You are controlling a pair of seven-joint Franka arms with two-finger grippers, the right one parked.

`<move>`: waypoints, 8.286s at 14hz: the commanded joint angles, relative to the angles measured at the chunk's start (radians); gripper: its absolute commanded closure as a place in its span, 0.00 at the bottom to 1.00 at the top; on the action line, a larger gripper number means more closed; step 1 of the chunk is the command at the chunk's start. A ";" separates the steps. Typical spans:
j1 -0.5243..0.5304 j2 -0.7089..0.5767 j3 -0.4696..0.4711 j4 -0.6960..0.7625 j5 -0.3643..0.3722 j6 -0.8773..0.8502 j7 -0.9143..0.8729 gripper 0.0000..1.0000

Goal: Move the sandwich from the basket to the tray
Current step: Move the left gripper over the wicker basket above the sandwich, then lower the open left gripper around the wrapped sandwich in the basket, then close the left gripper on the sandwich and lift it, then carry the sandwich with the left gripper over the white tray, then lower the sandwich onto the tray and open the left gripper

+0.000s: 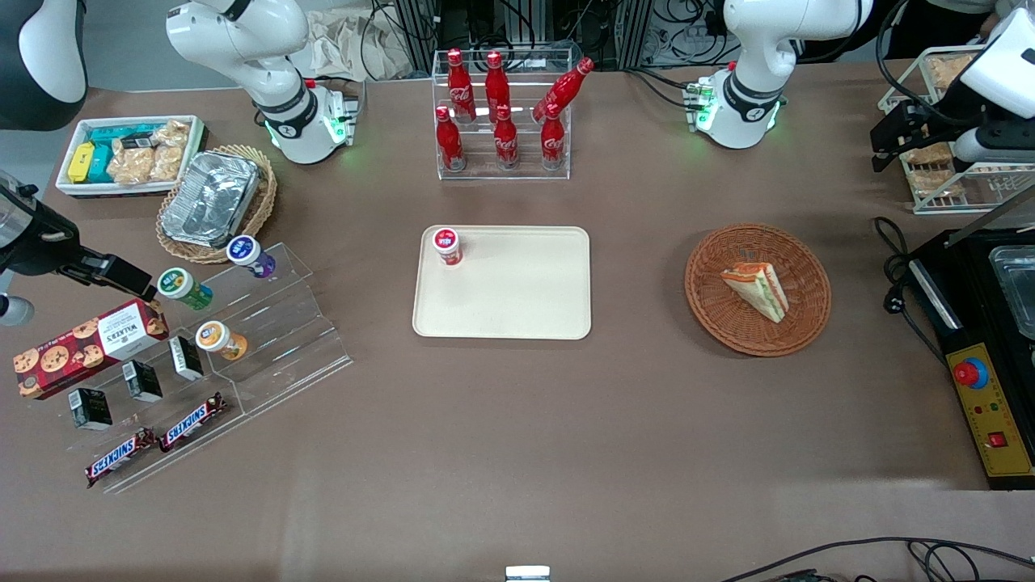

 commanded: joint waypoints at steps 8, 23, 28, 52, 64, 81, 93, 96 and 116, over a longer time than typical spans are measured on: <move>-0.007 -0.097 0.003 -0.100 0.009 -0.016 -0.019 0.00; -0.001 -0.180 -0.020 -0.645 0.015 0.480 -0.526 0.01; 0.009 -0.071 -0.020 -0.775 -0.028 0.713 -0.679 0.01; -0.023 0.250 -0.021 -0.904 -0.013 1.198 -0.909 0.02; -0.035 0.092 -0.023 -0.838 -0.007 0.948 -0.941 1.00; -0.038 0.027 -0.340 -0.383 -0.005 0.304 -0.932 1.00; -0.142 0.299 -0.523 -0.392 0.022 0.657 -0.780 1.00; -0.187 0.352 -0.523 -0.401 0.030 0.743 -0.783 1.00; -0.373 0.572 -0.374 -0.448 0.133 1.070 -0.803 0.60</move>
